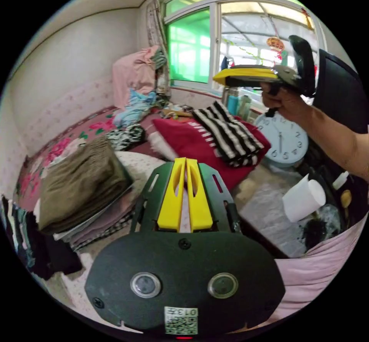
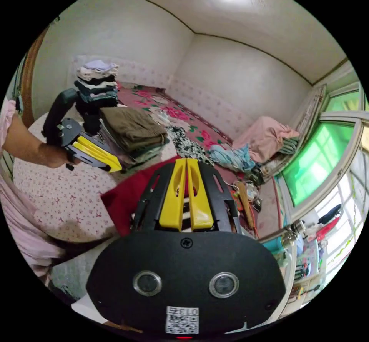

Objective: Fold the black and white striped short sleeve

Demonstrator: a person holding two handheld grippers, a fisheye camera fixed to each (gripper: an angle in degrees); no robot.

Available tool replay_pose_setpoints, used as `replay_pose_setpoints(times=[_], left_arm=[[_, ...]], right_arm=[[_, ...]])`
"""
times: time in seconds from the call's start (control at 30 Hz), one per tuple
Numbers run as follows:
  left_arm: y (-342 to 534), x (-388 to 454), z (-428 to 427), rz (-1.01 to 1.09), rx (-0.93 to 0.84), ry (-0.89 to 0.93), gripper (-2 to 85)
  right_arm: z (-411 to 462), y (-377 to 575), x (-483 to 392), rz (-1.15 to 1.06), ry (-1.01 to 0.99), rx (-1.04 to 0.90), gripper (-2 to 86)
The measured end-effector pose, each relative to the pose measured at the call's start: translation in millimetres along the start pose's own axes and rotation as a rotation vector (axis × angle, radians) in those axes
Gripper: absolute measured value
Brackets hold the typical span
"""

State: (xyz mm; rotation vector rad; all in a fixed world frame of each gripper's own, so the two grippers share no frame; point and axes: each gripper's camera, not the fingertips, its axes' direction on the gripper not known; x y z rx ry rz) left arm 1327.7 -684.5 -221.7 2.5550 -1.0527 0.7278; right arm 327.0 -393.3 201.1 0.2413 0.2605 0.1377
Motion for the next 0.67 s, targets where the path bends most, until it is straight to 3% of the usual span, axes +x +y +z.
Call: replay_pose_setpoints(times=[0.17,0.27,0.47,0.53,0.6,0.67], left_arm=[[43.3,-77.7,-52.8,0.007,-0.077,-0.366,4.1],[45.5,-119.7,-58.1,0.080,-0.157,-0.471,8.8],[36.1,-162.1,-12.9,0.296,-0.353,-0.534,9.1],[31.0,-178.8,-11.2,0.300,-0.351,-0.541,5.6],[19.2,-201.4,-30.1,0.239,-0.304,-0.438,4.6],[7.9,-238.9,-75.0,0.093,-0.171,-0.355,4.0]], right_arm=[[9.6,-39.6,-45.0,0.016,-0.166,0.042,1.3],[45.6,-53.4,-75.3,0.067,-0.209,0.003,4.3],[138.6,-62.0,-113.7,0.250,-0.318,-0.142,7.0],[154.7,-62.1,-118.7,0.276,-0.321,-0.157,7.2],[166.9,-63.7,-118.6,0.305,-0.277,-0.164,8.0],[171.9,-65.4,-112.3,0.344,-0.257,-0.143,9.3]])
